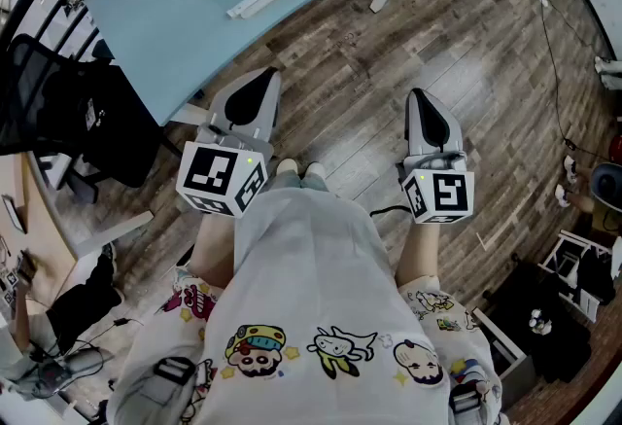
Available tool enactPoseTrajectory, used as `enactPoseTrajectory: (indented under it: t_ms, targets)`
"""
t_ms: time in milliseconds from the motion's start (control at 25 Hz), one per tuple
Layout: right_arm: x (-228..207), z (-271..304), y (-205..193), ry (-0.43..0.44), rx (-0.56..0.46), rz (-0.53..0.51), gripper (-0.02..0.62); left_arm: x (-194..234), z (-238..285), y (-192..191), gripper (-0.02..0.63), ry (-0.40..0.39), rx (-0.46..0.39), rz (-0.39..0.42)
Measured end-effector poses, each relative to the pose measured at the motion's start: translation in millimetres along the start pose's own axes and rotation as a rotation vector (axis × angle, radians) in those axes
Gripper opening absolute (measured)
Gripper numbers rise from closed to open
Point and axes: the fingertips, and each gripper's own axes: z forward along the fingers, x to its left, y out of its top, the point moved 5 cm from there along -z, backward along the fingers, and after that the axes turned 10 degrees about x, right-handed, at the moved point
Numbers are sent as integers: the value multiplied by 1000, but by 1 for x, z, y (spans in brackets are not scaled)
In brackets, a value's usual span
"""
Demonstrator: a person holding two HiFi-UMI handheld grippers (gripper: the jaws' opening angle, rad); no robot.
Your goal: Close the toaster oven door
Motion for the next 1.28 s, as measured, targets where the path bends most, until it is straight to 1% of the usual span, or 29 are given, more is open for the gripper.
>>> enactPoseTrajectory:
  t_ms: [200,440,600,760,920,1280]
  targets:
    - [4,2,-5,6,6,13,9,3,1,-5,-2,5,12,-6]
    - [0,-4,-8,42,-11,45,11,1,0,-4,-2,50,12,-19]
    - [-10,-8,-13,72,-19,67,25,-7,0,-7,-2,71,7,-31]
    - [-23,0,-11,80,-21,57,54,-6,16,0,5,66,-6,-26]
    - [-23,30,-8,104,-11,66,66,17,29,5,13,82,-6,-28]
    - [-36,125,27,107,-15,49,83,92,89,41,15,77,-30,-39]
